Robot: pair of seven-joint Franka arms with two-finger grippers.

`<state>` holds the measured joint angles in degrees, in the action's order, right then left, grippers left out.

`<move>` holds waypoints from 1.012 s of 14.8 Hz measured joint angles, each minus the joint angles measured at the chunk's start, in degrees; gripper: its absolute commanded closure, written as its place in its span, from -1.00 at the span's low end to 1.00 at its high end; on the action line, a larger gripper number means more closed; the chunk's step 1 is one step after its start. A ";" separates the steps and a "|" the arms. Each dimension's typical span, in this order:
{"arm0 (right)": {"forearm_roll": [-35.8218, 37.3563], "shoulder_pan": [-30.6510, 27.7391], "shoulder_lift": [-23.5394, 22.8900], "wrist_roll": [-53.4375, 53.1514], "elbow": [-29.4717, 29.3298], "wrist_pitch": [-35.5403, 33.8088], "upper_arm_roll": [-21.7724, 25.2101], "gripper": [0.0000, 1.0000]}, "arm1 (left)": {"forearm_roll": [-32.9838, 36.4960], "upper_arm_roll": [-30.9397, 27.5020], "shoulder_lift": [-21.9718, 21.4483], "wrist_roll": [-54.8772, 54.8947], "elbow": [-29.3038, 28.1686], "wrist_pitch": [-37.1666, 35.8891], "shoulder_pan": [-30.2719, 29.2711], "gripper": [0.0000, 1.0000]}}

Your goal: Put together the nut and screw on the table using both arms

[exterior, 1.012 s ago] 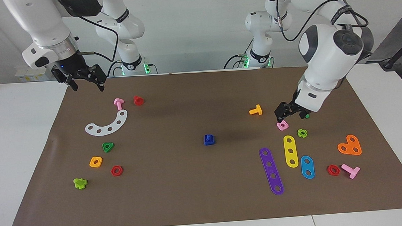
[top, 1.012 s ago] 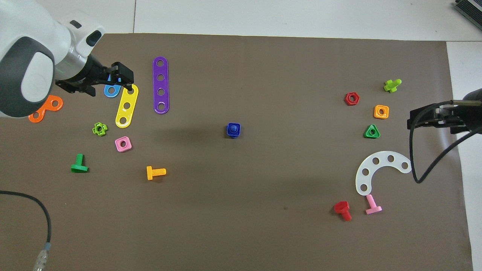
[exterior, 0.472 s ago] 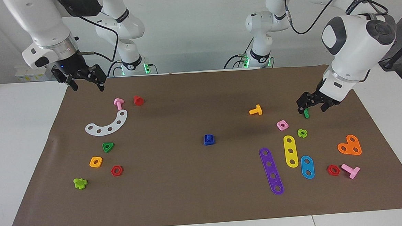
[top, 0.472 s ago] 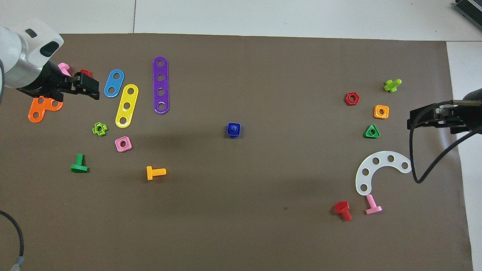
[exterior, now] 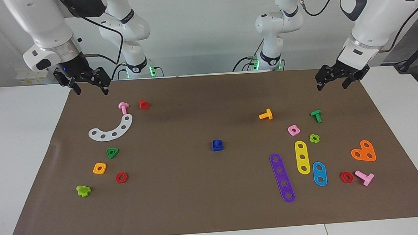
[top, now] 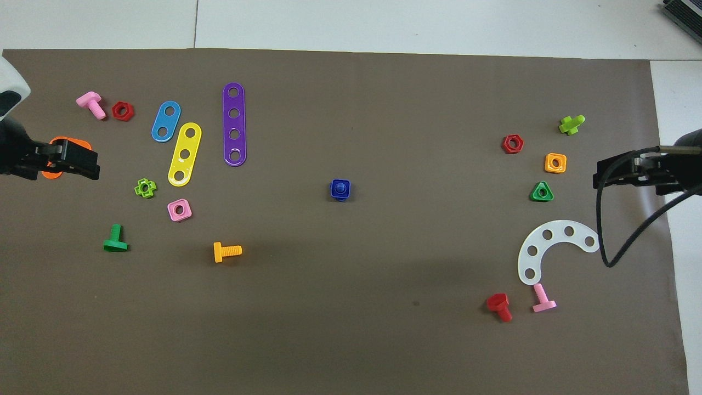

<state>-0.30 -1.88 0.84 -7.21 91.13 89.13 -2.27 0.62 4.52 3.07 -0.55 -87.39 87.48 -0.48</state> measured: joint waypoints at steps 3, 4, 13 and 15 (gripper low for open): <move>0.00 0.00 0.00 0.00 0.00 0.00 0.00 -1.00 | 0.23 0.12 -1.49 0.00 -0.70 -0.83 0.12 -0.94; 0.00 0.00 0.00 0.00 0.00 0.00 0.00 -1.00 | 0.23 0.13 -1.85 0.00 -1.24 -0.83 0.12 -0.94; 0.00 0.00 0.00 0.00 0.00 0.00 0.00 -1.00 | 0.10 0.11 -2.79 0.01 -2.35 -0.80 0.09 -0.90; 0.00 0.00 0.00 0.00 0.00 0.00 0.00 -1.00 | 0.10 0.10 -2.80 0.01 -2.35 -0.78 0.09 -1.00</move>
<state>-0.30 -1.88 0.84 -7.21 91.13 89.13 -2.27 0.71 4.62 0.27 -0.53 -89.74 86.70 -0.39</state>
